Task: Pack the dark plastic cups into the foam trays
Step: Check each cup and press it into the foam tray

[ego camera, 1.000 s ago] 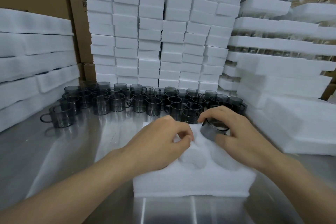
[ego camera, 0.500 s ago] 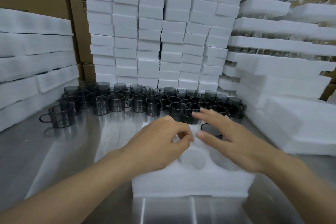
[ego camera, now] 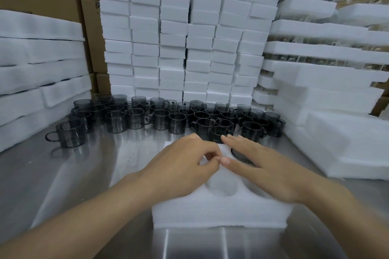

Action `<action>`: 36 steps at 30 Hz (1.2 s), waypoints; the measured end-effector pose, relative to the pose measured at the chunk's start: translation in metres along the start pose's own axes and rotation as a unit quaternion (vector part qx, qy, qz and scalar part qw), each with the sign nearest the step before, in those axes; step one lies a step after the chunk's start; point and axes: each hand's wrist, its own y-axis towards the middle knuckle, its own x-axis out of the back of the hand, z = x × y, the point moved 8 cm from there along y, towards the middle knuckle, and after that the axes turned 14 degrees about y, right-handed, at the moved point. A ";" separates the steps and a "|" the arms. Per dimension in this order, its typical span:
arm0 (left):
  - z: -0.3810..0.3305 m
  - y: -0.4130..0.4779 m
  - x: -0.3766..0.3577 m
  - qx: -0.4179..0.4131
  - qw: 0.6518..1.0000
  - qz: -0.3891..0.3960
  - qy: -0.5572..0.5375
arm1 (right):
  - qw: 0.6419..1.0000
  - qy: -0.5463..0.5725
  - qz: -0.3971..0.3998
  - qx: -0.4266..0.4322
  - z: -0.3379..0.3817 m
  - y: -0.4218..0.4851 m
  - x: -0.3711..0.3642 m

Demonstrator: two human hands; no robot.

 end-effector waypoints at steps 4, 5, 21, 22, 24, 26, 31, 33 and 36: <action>0.000 0.001 -0.001 -0.005 1.000 0.002 0.000 | 1.000 0.001 -0.010 0.002 0.002 0.000 0.002; 0.000 0.001 -0.001 -0.005 1.000 0.002 0.001 | 1.000 -0.004 -0.014 0.008 0.003 0.001 0.003; 0.004 0.001 0.000 0.022 0.999 0.010 -0.024 | 0.987 -0.090 -0.130 -0.010 0.030 0.023 0.014; 0.004 0.001 0.000 0.019 1.000 0.012 -0.022 | 0.983 -0.104 -0.147 -0.022 0.029 0.033 0.016; 0.000 0.001 -0.001 -0.001 1.000 0.016 0.001 | 0.976 -0.113 -0.181 -0.046 0.026 0.054 0.017; 0.000 0.002 -0.001 -0.002 1.000 0.019 0.002 | 0.976 -0.094 -0.182 -0.077 0.019 0.076 0.015; 0.005 0.003 -0.004 0.007 1.000 0.019 -0.003 | 0.978 -0.064 -0.158 -0.117 0.004 0.105 0.018; 0.004 0.003 -0.004 0.004 1.000 0.015 -0.007 | 0.974 -0.069 -0.187 -0.107 0.001 0.103 0.022; 0.004 0.003 -0.004 0.003 1.000 0.011 -0.006 | 0.965 -0.081 -0.232 -0.086 0.001 0.095 0.023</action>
